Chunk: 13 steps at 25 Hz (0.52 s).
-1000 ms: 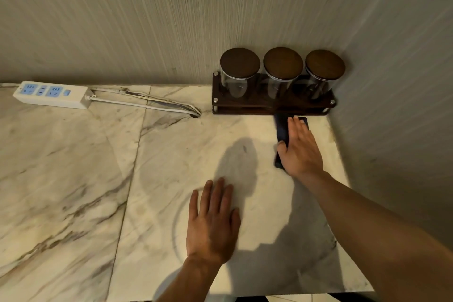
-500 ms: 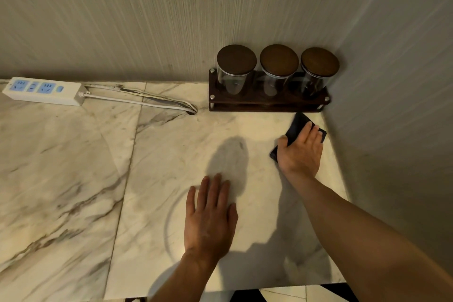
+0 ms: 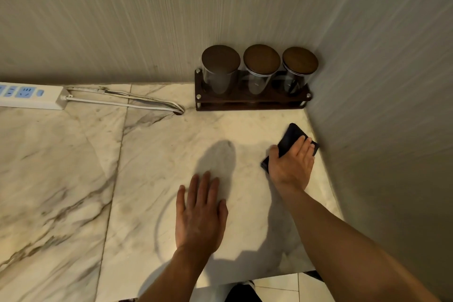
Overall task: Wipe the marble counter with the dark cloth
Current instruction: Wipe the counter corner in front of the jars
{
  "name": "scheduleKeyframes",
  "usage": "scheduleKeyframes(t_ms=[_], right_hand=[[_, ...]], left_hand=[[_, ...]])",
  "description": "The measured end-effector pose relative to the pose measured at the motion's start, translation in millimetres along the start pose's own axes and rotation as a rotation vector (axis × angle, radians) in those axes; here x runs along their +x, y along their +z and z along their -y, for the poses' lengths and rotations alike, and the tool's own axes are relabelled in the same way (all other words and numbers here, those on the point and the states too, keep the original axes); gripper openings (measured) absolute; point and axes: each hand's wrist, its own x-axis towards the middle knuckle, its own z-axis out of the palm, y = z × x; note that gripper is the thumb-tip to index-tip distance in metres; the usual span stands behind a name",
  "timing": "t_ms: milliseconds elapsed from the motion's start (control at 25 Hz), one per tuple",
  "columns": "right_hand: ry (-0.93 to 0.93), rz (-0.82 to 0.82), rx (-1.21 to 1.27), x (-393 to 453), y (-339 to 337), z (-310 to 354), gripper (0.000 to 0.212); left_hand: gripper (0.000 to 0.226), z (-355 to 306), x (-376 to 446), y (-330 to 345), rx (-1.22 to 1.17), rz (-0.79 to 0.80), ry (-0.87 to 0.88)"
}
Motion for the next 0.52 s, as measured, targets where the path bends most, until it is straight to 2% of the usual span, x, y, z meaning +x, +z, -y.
scheduleKeyframes(t_ms=[120, 520], right_hand=[[0.028, -0.018, 0.014, -12.6, -2.0, -6.6, 0.081], [0.08, -0.077, 0.036, -66.0, -6.7, -44.1, 0.064]], left_hand=[[0.054, -0.1, 0.4, 0.4, 0.003, -0.005, 0.008], [0.055, 3.2, -0.3, 3.4, -0.037, -0.022, 0.024]])
